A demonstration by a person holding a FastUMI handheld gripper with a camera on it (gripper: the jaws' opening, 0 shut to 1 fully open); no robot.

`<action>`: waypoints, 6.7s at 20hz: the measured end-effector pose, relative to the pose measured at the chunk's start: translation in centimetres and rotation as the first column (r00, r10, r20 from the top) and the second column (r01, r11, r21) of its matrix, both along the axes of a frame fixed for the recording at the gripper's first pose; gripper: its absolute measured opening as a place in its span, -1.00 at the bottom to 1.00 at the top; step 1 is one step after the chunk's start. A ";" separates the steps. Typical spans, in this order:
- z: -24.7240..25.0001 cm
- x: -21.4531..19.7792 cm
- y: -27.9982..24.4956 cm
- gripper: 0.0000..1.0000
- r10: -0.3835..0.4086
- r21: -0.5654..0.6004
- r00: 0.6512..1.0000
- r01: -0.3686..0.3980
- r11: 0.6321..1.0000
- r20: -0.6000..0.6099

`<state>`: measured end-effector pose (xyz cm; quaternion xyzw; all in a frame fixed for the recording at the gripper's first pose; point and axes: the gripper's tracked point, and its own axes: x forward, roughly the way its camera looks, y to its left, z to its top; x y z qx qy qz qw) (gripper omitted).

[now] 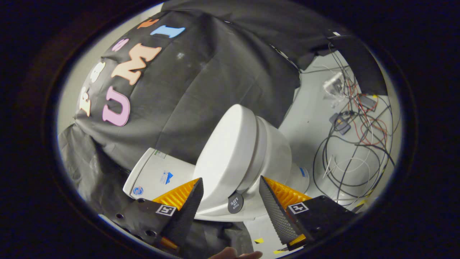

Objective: Open the toilet lid.

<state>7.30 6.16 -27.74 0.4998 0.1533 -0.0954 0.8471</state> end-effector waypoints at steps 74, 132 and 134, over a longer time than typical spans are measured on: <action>17.2 7.5 11.0 -0.99 -0.101 -0.415 0.995 0.083 0.906 -0.022; 24.6 19.7 33.4 -0.86 0.208 -0.862 0.975 -0.174 0.476 -0.082; 24.3 19.6 34.3 -0.66 0.244 -0.863 0.966 -0.196 0.465 -0.088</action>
